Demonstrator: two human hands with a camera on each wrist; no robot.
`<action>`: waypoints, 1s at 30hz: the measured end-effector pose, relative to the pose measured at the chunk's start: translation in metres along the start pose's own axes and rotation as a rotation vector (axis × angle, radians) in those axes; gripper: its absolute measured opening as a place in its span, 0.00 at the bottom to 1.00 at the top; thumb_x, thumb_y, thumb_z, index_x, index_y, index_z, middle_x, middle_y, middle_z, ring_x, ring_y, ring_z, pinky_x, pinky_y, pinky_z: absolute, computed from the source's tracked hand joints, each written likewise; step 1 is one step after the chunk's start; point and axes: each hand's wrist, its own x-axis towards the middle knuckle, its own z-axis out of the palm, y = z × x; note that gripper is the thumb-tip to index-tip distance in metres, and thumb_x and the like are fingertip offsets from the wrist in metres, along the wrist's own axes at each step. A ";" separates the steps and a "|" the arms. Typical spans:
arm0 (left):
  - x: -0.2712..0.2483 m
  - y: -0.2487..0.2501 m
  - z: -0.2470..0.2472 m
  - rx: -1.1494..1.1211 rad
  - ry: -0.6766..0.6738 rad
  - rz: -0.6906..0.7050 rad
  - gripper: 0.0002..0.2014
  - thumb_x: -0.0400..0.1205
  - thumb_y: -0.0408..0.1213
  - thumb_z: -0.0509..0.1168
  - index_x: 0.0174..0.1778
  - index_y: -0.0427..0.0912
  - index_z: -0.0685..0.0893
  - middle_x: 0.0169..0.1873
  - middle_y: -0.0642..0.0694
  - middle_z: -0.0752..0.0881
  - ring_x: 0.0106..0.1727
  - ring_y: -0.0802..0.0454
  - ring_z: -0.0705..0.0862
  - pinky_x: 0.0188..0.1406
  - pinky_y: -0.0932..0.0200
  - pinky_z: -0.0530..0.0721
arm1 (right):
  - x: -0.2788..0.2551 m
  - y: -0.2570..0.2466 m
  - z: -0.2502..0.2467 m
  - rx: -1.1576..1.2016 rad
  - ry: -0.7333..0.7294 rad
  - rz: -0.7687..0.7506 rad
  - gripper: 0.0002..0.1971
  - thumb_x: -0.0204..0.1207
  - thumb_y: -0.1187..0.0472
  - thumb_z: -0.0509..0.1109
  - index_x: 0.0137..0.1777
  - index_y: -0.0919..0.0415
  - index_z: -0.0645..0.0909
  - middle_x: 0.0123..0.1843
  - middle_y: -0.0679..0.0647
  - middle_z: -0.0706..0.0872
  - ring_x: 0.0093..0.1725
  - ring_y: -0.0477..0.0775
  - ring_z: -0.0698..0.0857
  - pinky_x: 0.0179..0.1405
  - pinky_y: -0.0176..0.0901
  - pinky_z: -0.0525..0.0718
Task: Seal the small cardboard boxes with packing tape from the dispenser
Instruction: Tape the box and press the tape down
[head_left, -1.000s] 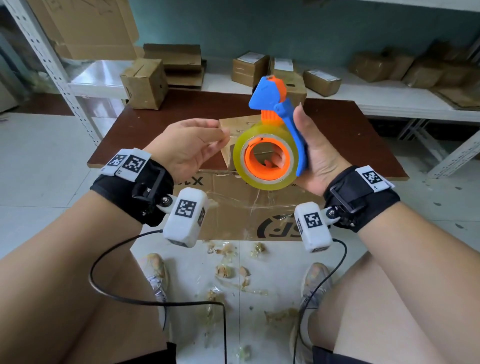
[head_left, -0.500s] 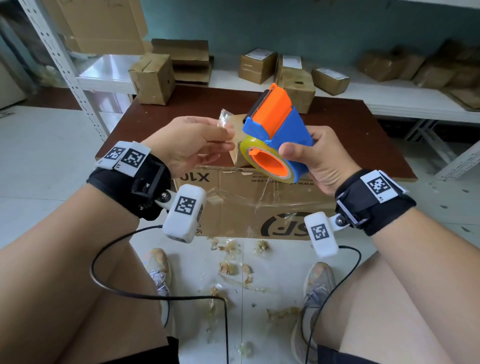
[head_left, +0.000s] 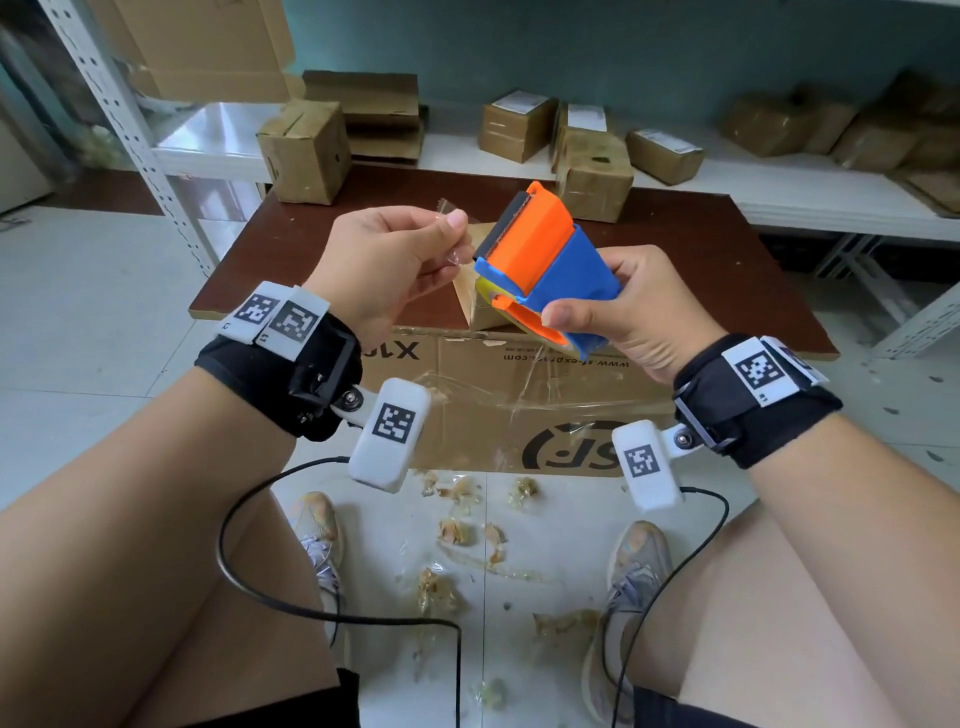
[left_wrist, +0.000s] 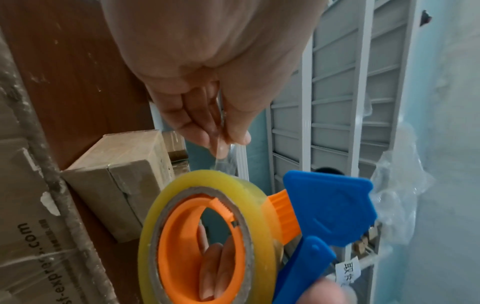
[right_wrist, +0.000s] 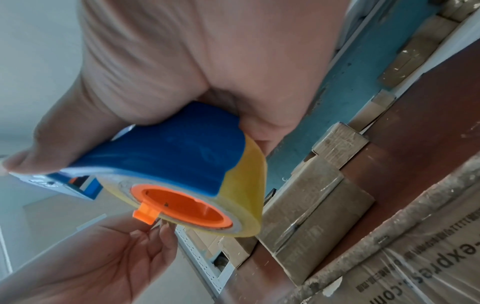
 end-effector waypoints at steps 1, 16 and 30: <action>0.000 -0.001 0.000 0.059 0.013 0.043 0.16 0.86 0.36 0.76 0.30 0.47 0.93 0.33 0.50 0.93 0.37 0.57 0.89 0.49 0.61 0.91 | 0.000 0.000 0.000 -0.029 -0.014 0.007 0.23 0.53 0.34 0.91 0.37 0.49 0.92 0.35 0.49 0.86 0.37 0.50 0.82 0.38 0.49 0.84; 0.015 -0.018 0.008 0.263 0.095 0.298 0.07 0.83 0.42 0.79 0.47 0.41 0.96 0.37 0.46 0.95 0.39 0.59 0.91 0.50 0.59 0.86 | 0.004 0.018 0.010 -0.224 0.070 -0.001 0.33 0.64 0.36 0.85 0.39 0.69 0.79 0.30 0.53 0.77 0.30 0.51 0.76 0.34 0.48 0.74; 0.006 -0.011 0.014 0.262 -0.116 0.397 0.05 0.85 0.36 0.77 0.53 0.39 0.94 0.42 0.48 0.97 0.45 0.59 0.93 0.49 0.63 0.89 | 0.004 0.027 0.008 -0.145 0.159 0.020 0.36 0.60 0.35 0.85 0.44 0.71 0.83 0.31 0.54 0.83 0.31 0.51 0.81 0.32 0.45 0.80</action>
